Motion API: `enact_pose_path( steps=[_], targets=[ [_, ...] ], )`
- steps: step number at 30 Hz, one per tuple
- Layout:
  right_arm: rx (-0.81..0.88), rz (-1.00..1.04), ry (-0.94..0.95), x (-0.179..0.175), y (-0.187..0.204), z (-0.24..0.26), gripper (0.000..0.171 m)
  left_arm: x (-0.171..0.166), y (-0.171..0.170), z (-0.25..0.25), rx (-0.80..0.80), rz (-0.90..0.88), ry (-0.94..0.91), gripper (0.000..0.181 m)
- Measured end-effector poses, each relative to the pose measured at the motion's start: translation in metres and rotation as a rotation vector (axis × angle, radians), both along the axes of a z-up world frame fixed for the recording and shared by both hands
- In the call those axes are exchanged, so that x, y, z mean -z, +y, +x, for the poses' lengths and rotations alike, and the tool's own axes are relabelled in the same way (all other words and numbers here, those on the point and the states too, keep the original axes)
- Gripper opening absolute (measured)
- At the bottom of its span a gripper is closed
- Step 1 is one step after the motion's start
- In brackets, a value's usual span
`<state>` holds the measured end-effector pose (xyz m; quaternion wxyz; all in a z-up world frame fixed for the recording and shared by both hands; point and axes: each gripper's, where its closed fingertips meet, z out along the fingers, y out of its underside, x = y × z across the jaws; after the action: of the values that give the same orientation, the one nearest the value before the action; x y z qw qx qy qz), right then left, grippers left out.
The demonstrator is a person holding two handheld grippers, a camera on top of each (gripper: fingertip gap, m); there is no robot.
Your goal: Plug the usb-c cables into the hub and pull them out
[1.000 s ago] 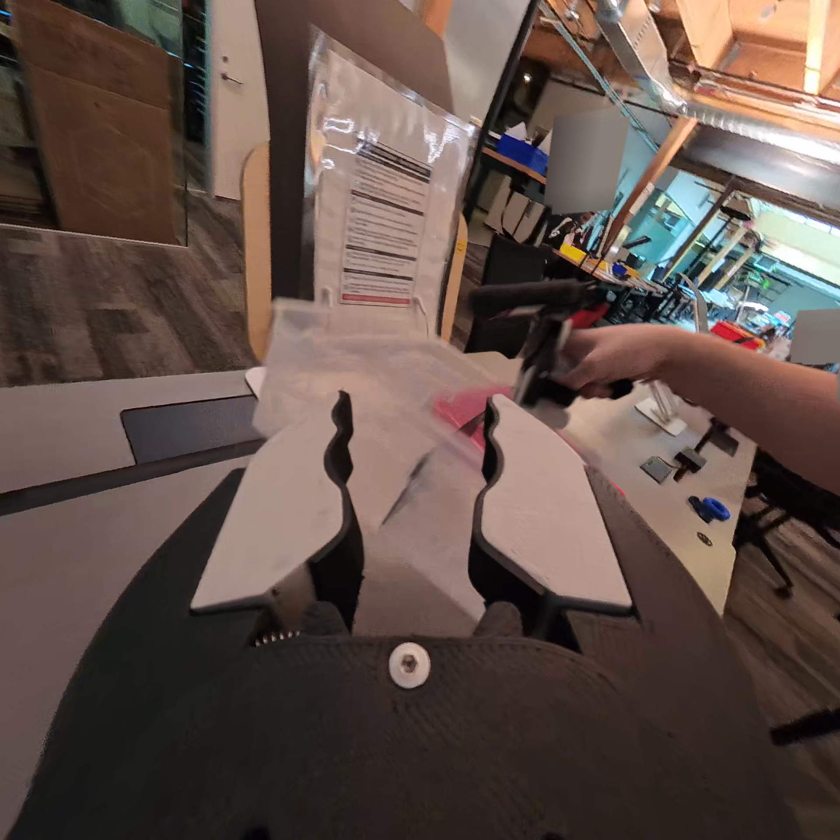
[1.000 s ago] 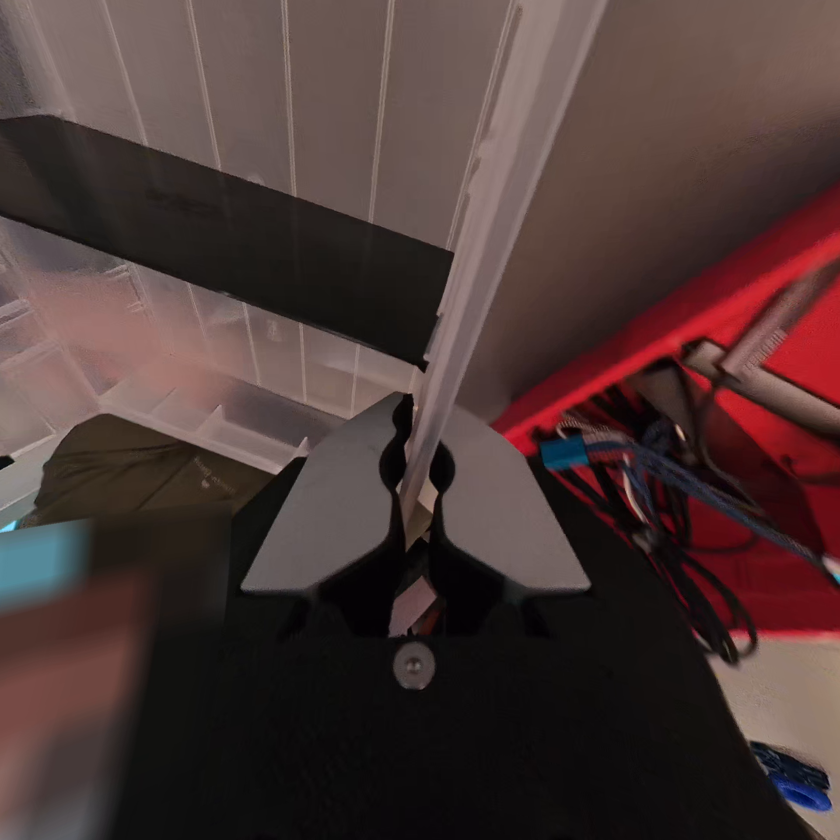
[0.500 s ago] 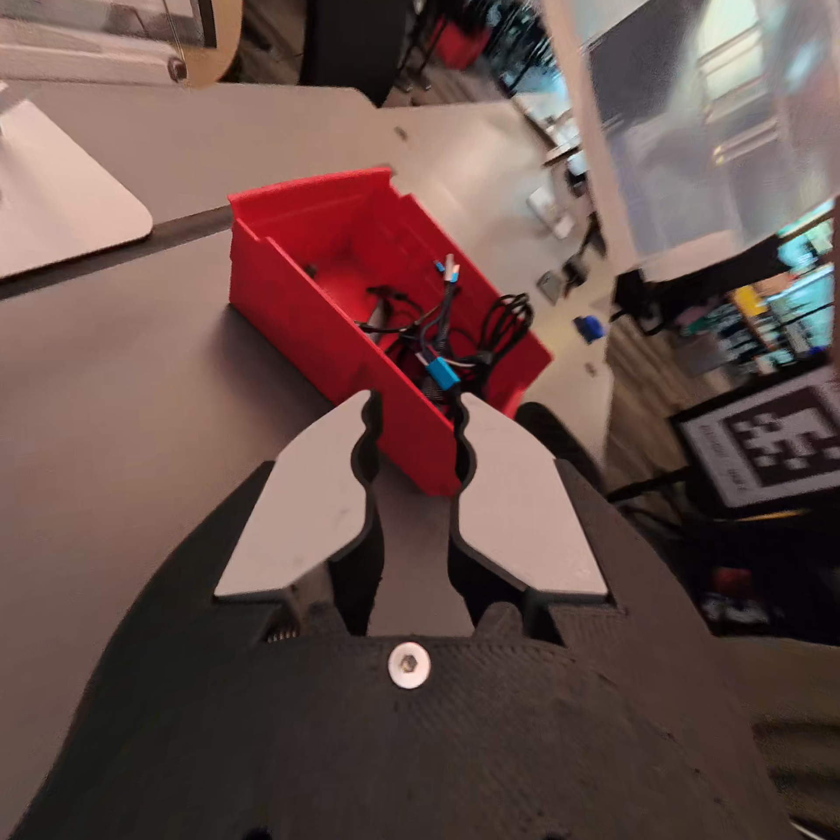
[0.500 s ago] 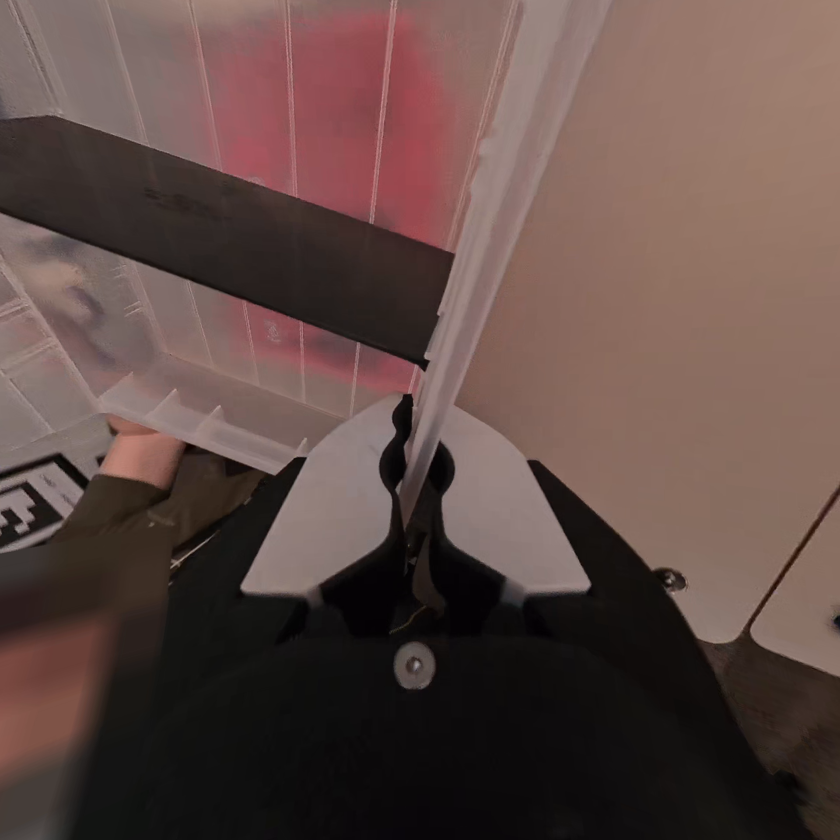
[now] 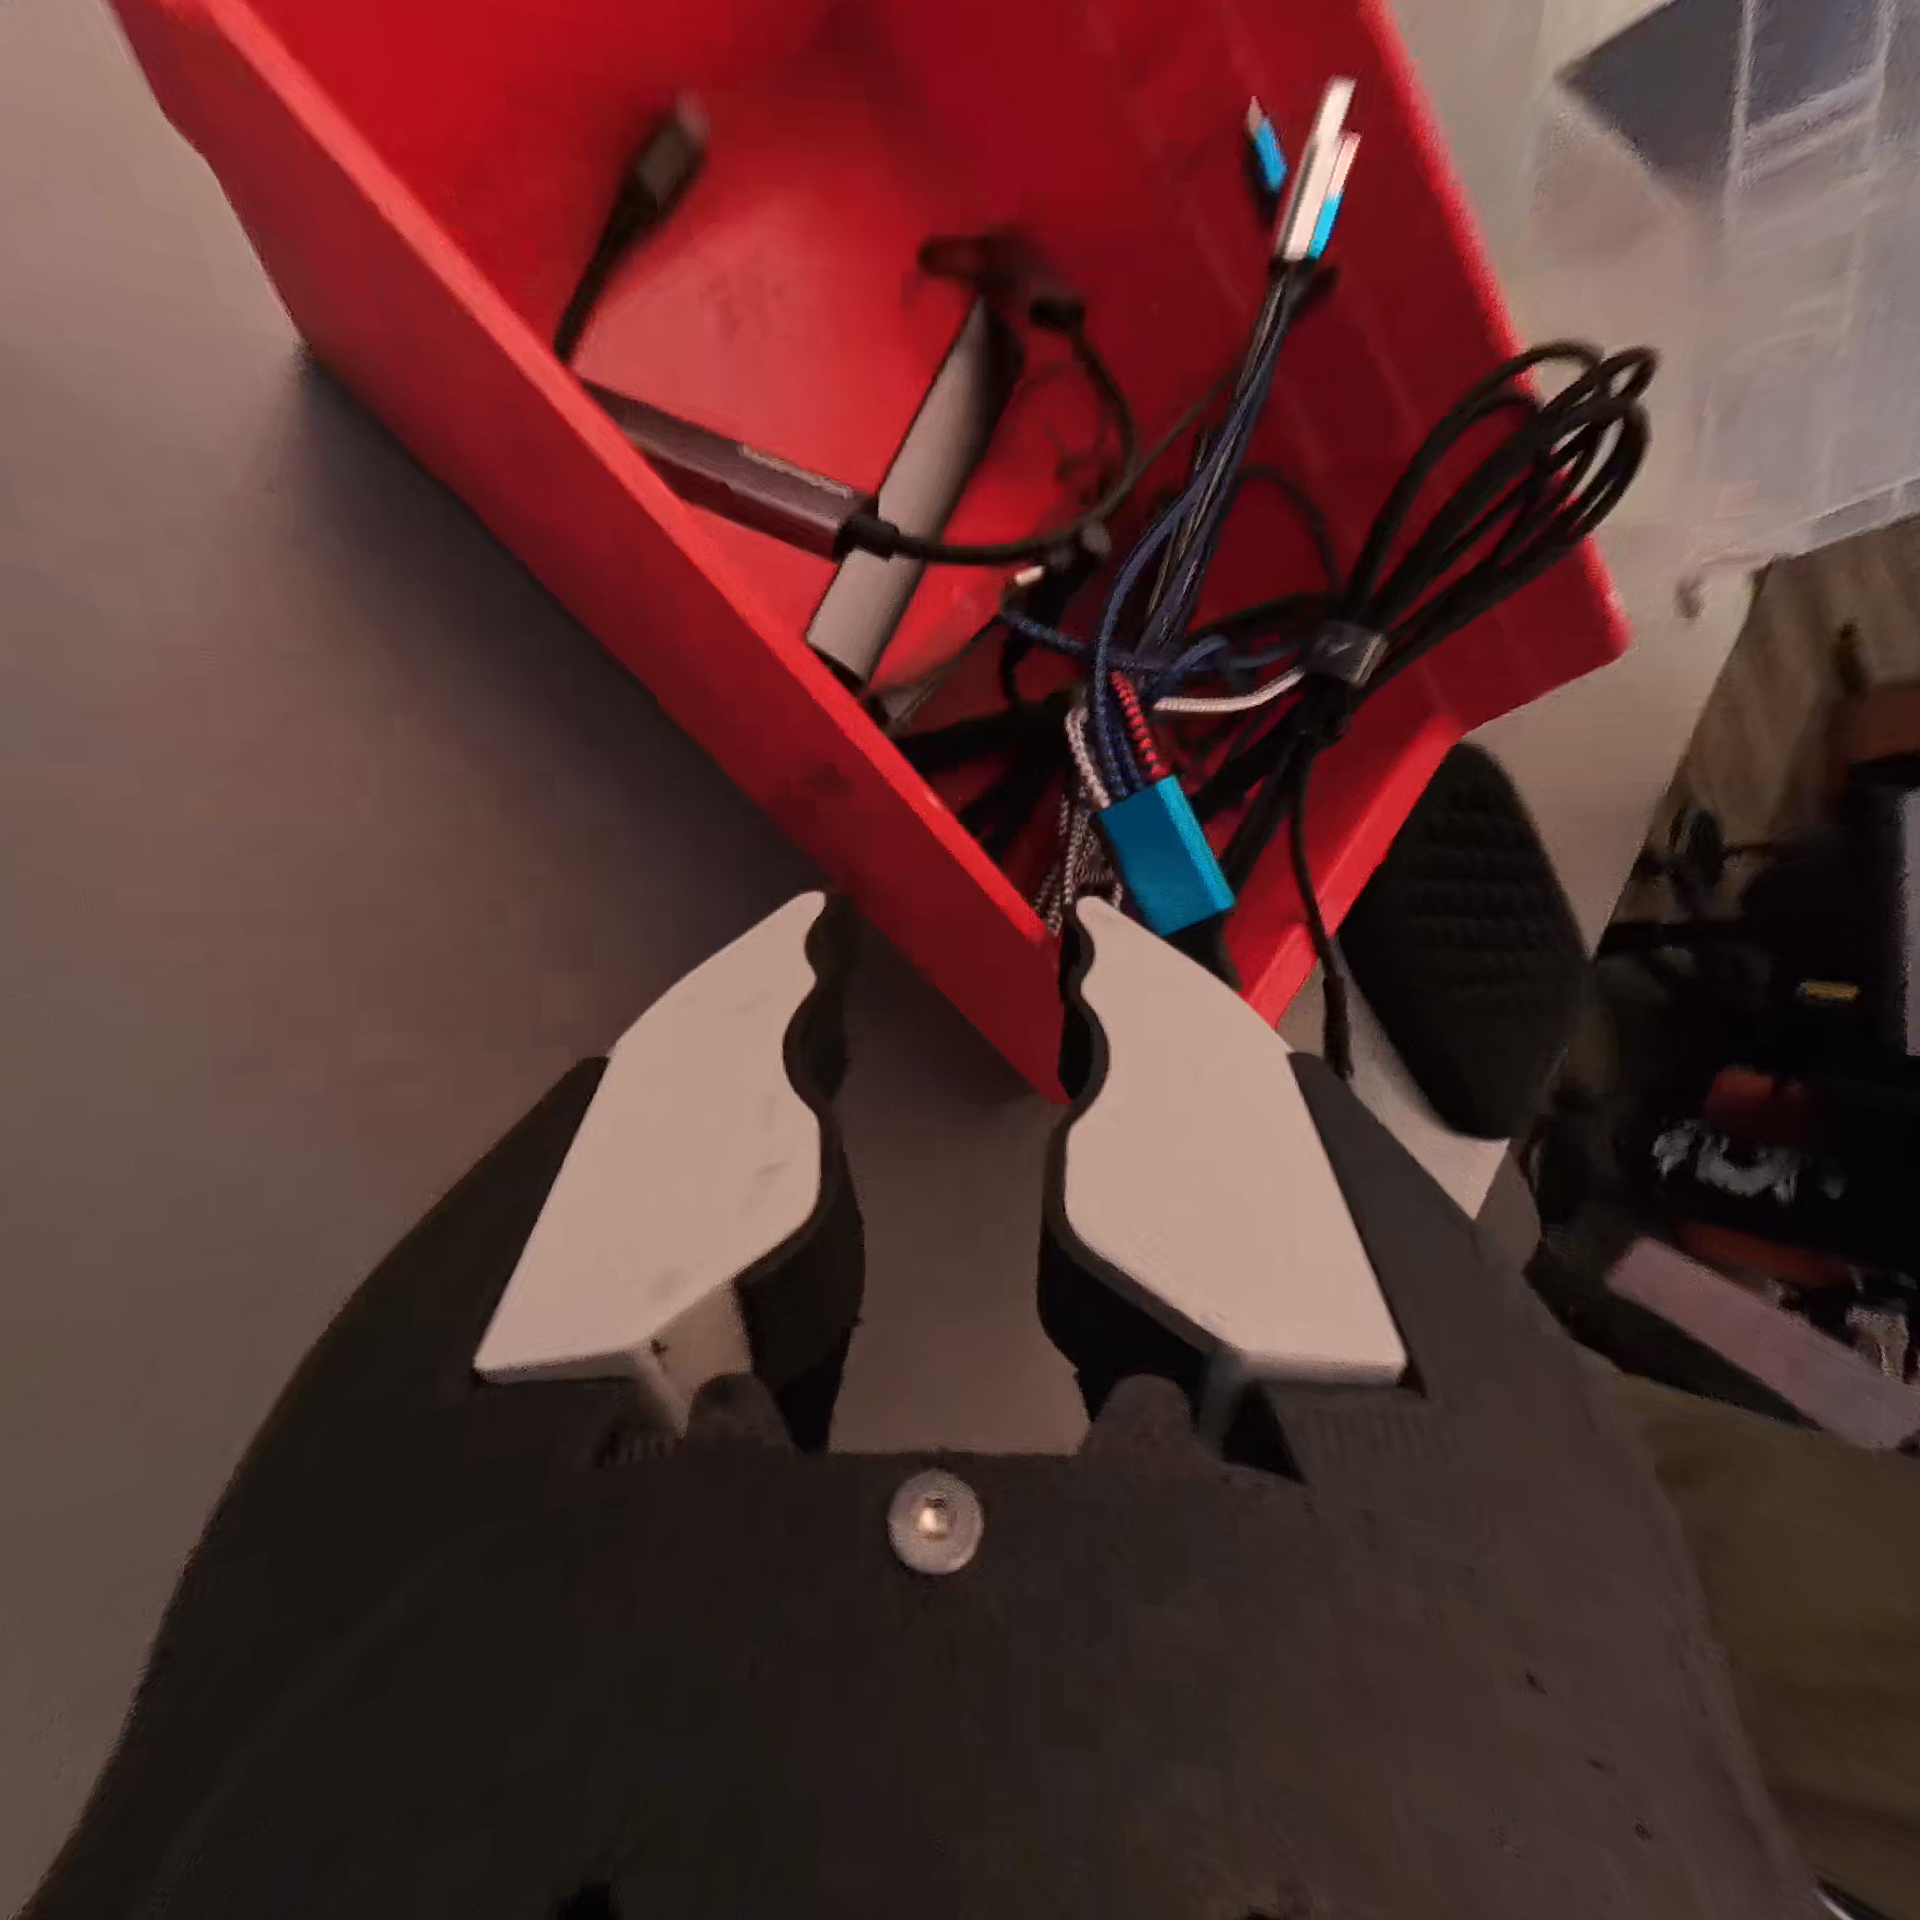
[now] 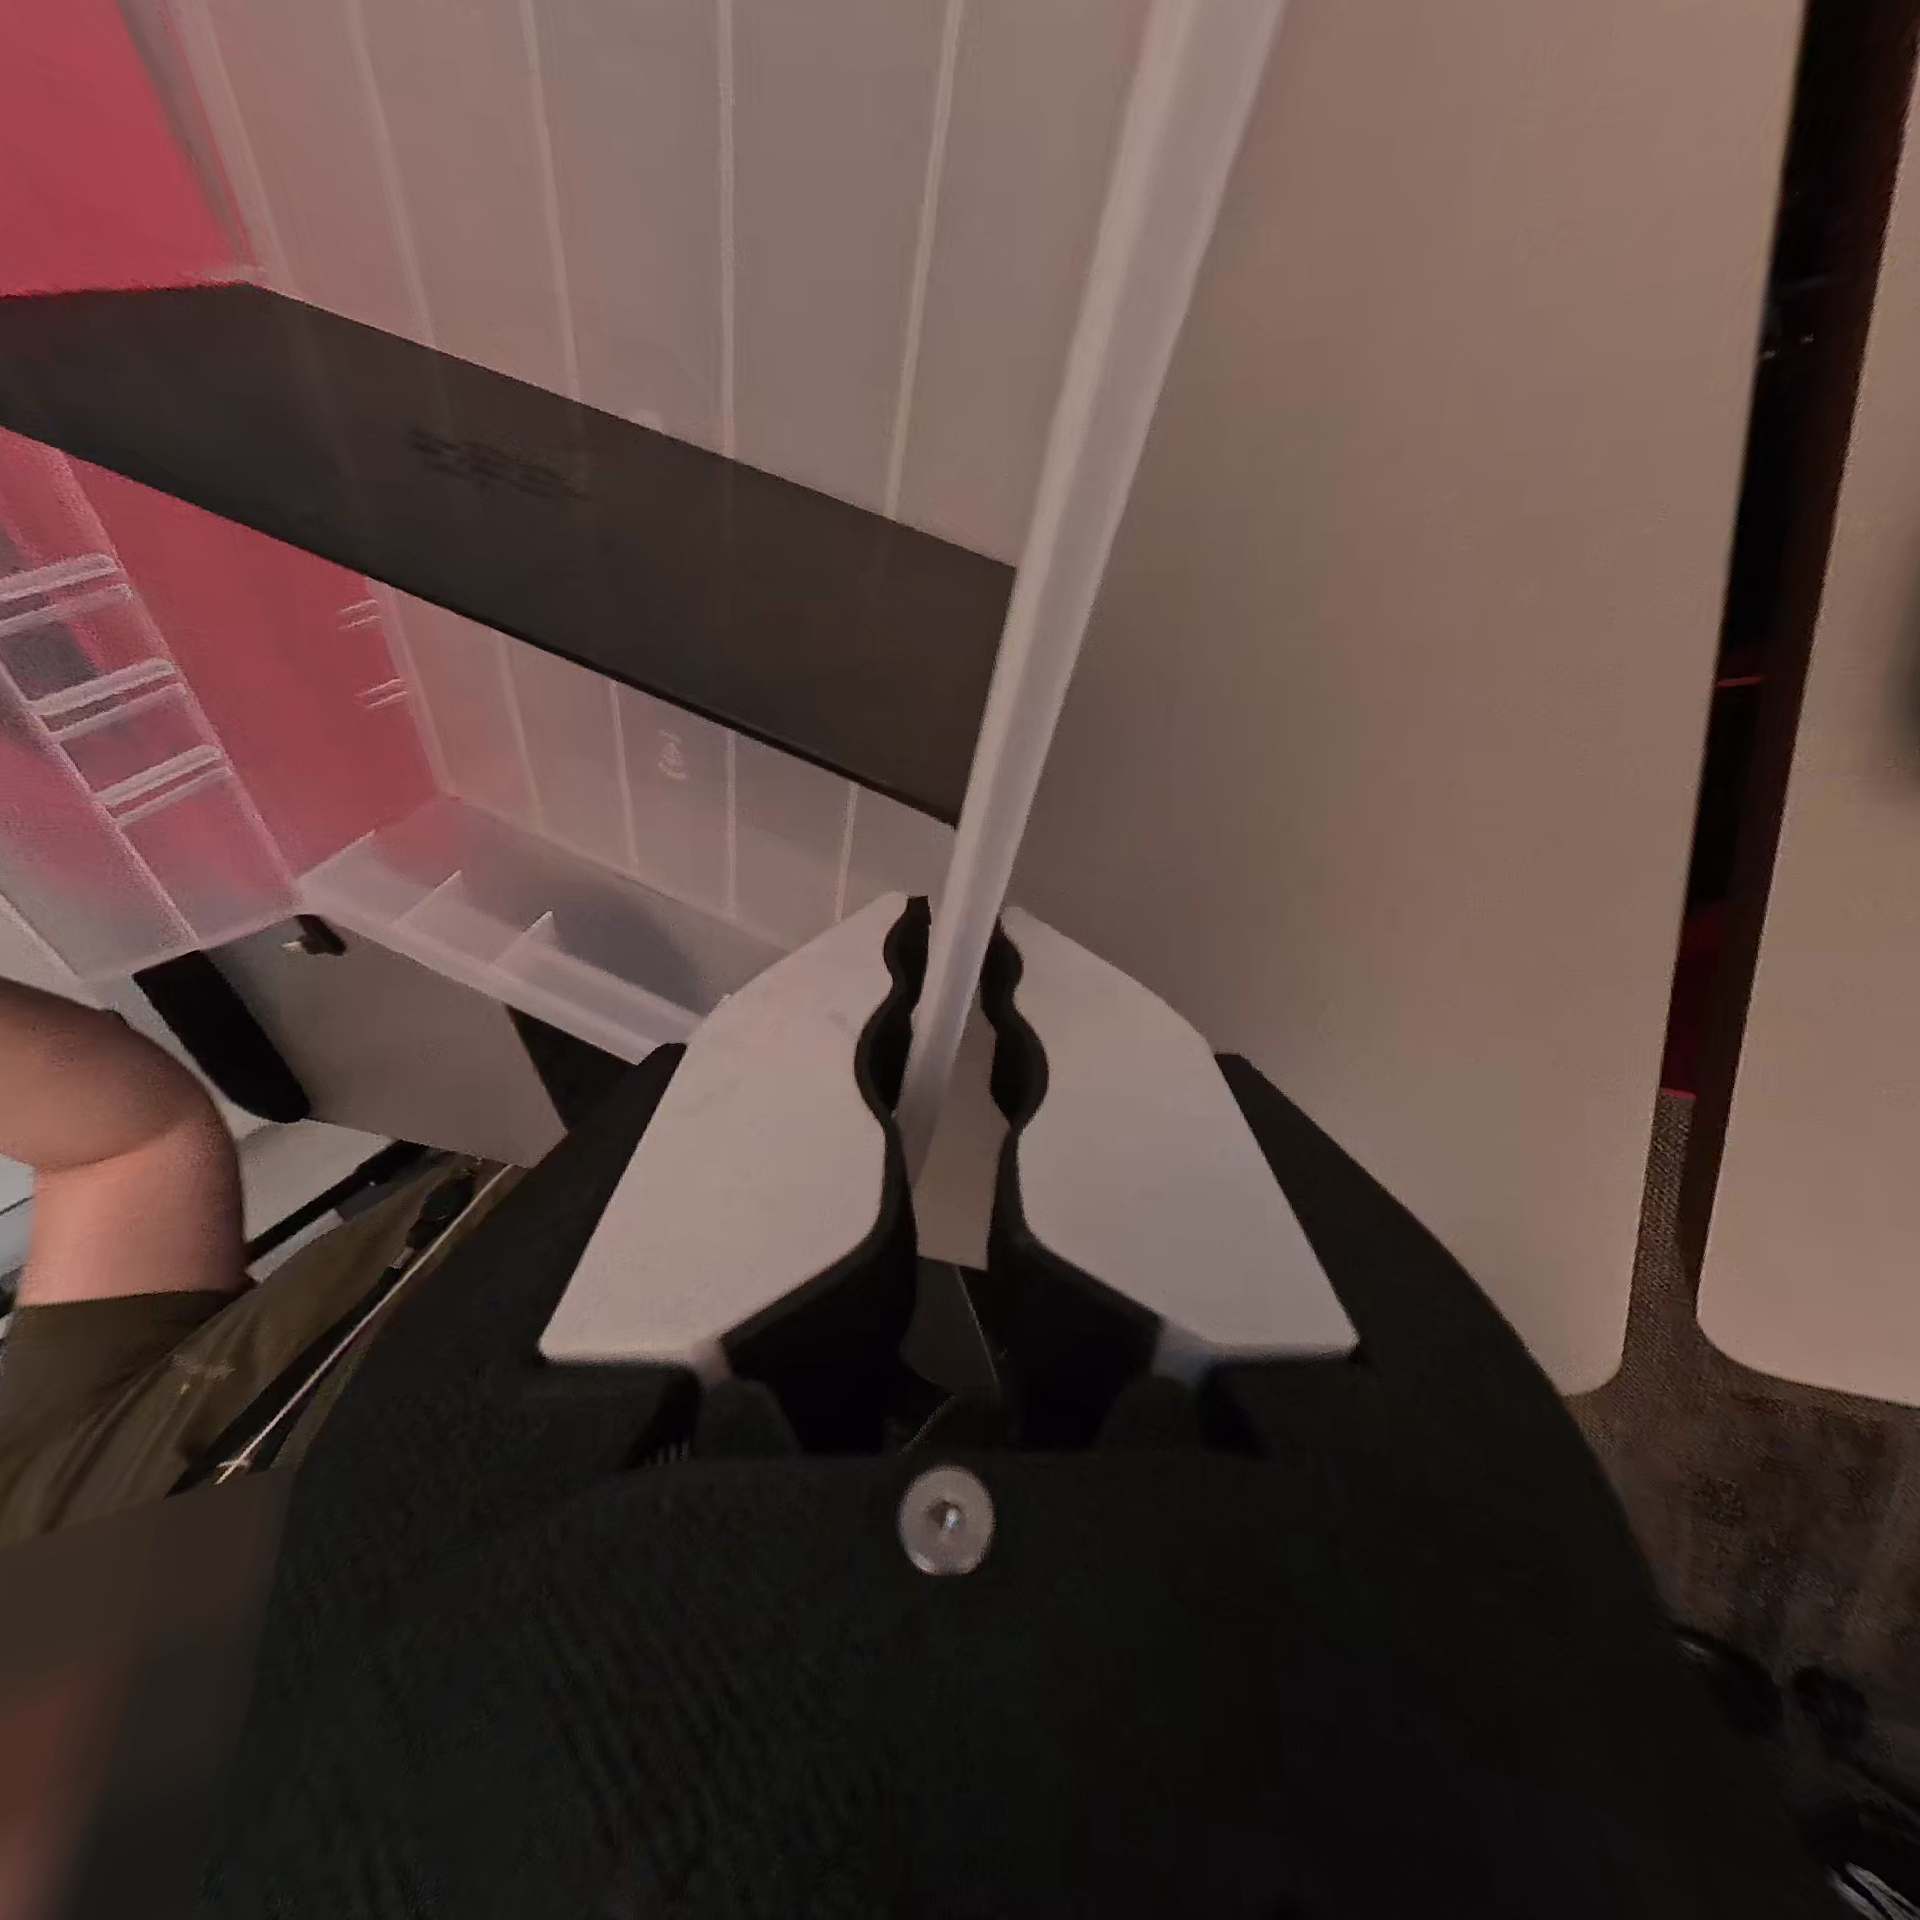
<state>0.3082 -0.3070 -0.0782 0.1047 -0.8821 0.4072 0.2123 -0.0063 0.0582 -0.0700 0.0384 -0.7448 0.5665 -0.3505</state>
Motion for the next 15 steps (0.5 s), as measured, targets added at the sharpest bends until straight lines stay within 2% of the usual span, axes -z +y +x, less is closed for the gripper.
enact_pose_path(
  steps=[5, 7, 9, 15],
  targets=[
    [-0.063, -0.018, 0.02, 0.027, 0.011, -0.007, 0.012, 0.015, -0.005, 0.005, 0.041, 0.056, 0.214, 0.031],
    [-0.089, -0.026, 0.025, 0.033, 0.02, -0.011, 0.012, 0.016, -0.008, 0.005, 0.092, 0.093, 0.28, 0.02],
    [-0.111, -0.031, 0.027, 0.036, 0.031, -0.014, 0.013, 0.016, -0.005, 0.004, 0.116, 0.123, 0.335, 0.018],
    [-0.227, -0.11, 0.002, 0.042, 0.057, -0.026, 0.014, 0.015, 0.037, -0.021, 0.039, 0.184, 0.37, 0.008]
  ],
)
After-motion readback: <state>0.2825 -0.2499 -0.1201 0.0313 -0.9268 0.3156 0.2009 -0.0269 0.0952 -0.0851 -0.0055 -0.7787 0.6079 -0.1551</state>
